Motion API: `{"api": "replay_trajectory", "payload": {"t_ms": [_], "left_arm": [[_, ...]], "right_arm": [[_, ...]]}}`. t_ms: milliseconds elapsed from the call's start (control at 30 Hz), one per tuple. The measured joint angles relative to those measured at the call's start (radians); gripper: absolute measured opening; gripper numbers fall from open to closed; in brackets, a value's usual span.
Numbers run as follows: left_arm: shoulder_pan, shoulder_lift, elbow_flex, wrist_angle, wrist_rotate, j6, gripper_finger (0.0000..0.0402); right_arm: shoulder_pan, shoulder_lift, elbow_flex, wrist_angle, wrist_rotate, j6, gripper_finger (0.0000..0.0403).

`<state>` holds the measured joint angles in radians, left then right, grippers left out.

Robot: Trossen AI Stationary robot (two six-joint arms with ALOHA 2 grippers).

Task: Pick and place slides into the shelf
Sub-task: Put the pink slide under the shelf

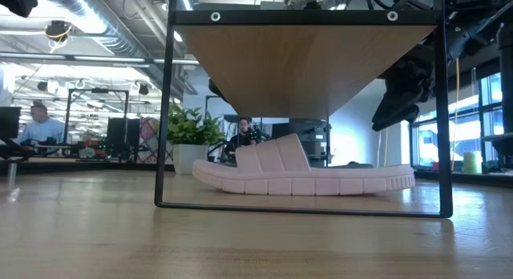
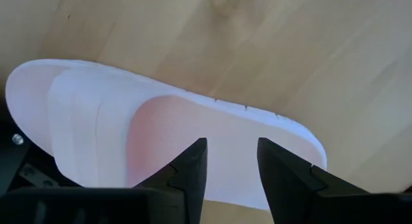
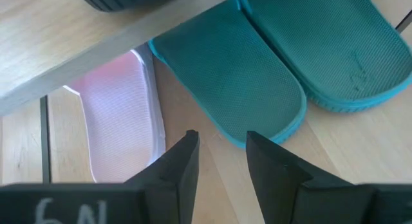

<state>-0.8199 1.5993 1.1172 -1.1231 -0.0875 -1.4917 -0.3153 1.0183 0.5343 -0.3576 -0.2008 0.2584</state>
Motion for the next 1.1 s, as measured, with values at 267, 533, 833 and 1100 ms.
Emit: {"api": "replay_trajectory", "payload": {"t_ms": [267,533,833,1100], "left_arm": [[0.004,0.0,0.0,0.001,-0.002,-0.018,0.0194],[0.001,0.0,0.0,-0.082,0.098,-0.145,0.0229],[-0.01,0.0,-0.001,-0.305,0.056,-0.256,0.0229],[-0.005,0.028,-0.028,-0.252,0.034,-0.196,0.0229]], "right_arm": [[0.0,0.0,0.0,0.0,0.0,0.0,0.013],[0.0,0.0,0.0,-0.001,0.0,0.0,0.013],[0.0,0.0,0.0,0.0,0.0,0.0,0.013],[0.0,0.0,0.0,0.001,0.0,-0.001,0.013]]}}
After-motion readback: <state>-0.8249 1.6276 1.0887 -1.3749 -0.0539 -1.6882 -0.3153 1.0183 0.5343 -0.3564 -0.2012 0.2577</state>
